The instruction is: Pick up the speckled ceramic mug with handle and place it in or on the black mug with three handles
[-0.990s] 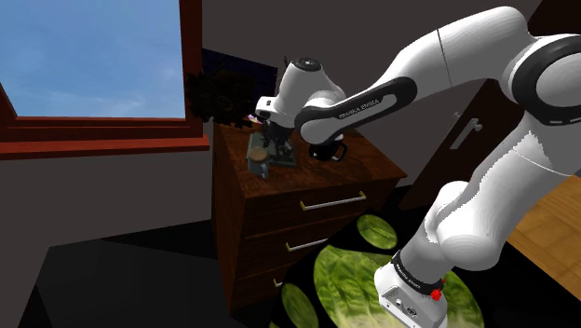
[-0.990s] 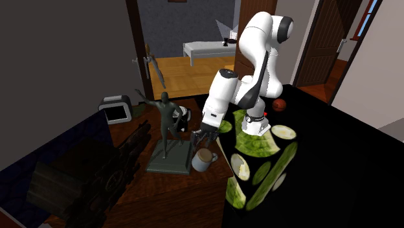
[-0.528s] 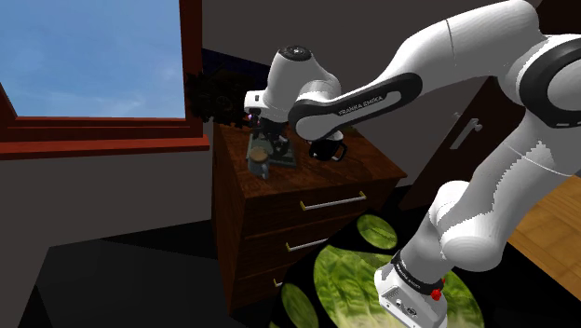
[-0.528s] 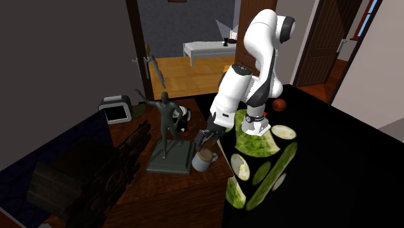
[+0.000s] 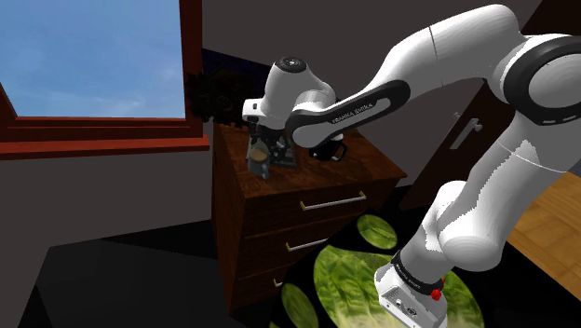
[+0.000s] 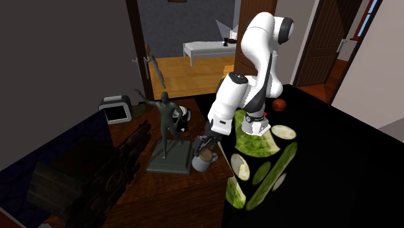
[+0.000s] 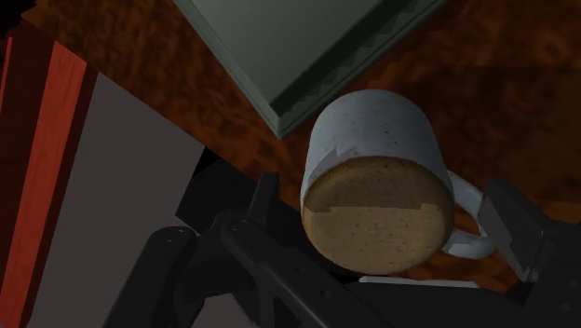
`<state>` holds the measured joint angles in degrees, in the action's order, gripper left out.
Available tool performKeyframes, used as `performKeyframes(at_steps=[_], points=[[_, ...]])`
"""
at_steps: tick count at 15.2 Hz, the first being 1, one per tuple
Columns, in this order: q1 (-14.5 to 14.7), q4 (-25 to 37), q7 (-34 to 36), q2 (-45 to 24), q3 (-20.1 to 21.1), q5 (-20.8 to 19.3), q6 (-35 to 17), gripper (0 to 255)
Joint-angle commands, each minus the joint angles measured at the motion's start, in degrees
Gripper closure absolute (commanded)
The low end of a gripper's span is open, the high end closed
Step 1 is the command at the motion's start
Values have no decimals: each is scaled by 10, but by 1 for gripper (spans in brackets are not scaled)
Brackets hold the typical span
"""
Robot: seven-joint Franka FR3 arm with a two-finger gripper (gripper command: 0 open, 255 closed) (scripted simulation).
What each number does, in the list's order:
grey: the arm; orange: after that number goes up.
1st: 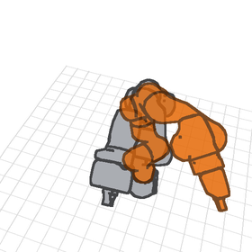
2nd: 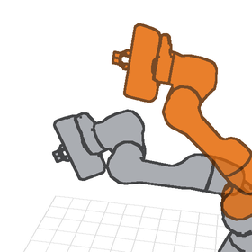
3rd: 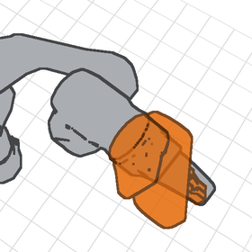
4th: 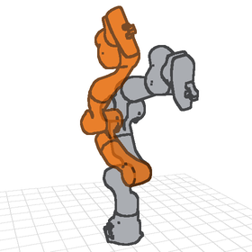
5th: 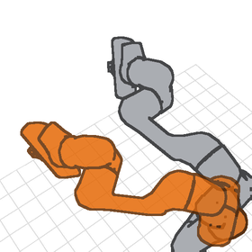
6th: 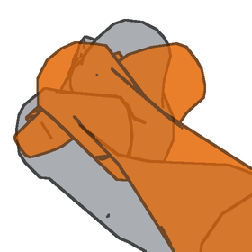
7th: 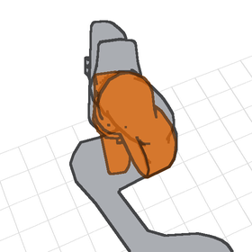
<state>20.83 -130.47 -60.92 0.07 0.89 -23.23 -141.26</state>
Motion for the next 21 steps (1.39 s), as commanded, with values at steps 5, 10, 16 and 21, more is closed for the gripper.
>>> performKeyframes(at_steps=[5, 10, 16, 21], points=[[0, 0, 0, -1, 0, 0, -1, 255], [0, 0, -1, 0, 0, 0, -1, 255], [0, 6, -8, 8, 0, 7, 13, 255], [2, 23, -26, 29, 2, 22, 49, 255]])
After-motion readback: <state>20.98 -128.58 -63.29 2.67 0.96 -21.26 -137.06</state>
